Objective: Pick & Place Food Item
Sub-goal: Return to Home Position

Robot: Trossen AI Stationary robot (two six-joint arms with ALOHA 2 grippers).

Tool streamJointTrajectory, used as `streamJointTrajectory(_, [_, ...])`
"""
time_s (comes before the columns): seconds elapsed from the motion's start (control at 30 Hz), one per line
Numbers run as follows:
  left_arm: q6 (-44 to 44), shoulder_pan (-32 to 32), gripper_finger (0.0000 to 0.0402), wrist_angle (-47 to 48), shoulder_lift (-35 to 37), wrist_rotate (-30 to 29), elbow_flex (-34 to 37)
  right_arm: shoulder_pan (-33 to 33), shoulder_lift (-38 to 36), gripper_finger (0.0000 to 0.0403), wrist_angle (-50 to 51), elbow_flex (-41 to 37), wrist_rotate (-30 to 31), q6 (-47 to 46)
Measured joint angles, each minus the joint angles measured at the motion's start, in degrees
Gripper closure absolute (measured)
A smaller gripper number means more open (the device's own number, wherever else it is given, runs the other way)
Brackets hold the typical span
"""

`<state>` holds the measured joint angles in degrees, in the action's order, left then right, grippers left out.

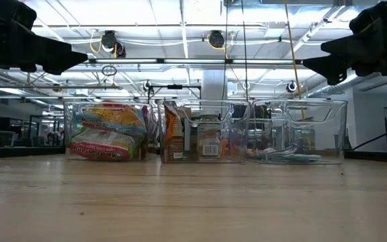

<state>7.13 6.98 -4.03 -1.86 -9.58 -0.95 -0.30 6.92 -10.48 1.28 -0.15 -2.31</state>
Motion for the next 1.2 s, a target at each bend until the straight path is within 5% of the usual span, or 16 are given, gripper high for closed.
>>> streamJointTrajectory(0.17, [4.9,0.0,0.0081,0.0,0.0,0.0,0.0,0.0,0.0,0.011,0.0,0.0,0.0,0.0])
streamJointTrajectory(1.2, [2.9,0.0,0.0086,0.0,0.0,0.0,0.0,0.0,0.0,0.011,0.0,-0.1,0.1,0.0])
